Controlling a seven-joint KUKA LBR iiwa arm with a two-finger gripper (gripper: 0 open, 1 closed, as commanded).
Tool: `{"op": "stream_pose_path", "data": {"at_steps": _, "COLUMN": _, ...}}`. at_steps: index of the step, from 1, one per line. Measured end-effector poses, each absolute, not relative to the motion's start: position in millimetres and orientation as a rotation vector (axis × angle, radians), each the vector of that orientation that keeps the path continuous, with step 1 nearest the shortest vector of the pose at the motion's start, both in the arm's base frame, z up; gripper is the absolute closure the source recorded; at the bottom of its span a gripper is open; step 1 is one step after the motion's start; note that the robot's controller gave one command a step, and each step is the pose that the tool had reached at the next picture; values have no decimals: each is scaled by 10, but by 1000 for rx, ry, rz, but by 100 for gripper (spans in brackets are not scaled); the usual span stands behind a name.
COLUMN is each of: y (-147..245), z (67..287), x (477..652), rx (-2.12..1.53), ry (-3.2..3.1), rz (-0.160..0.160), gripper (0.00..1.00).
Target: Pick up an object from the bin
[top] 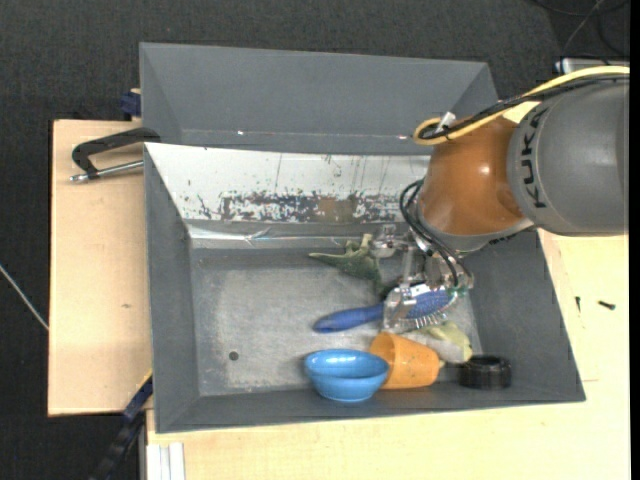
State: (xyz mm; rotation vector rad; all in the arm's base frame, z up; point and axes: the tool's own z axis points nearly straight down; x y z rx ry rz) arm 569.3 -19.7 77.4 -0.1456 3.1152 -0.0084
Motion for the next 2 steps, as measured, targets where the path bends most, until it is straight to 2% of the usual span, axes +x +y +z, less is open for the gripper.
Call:
{"op": "stream_pose_path", "data": {"at_steps": 1, "y": -180, "z": 793, "x": 5726, "rx": -141, "ry": 3102, "rz": -3, "gripper": 100}}
{"op": "stream_pose_path", "data": {"at_steps": 2, "y": -173, "z": 1769, "x": 5757, "rx": -141, "ry": 3125, "rz": 0, "gripper": 100}}
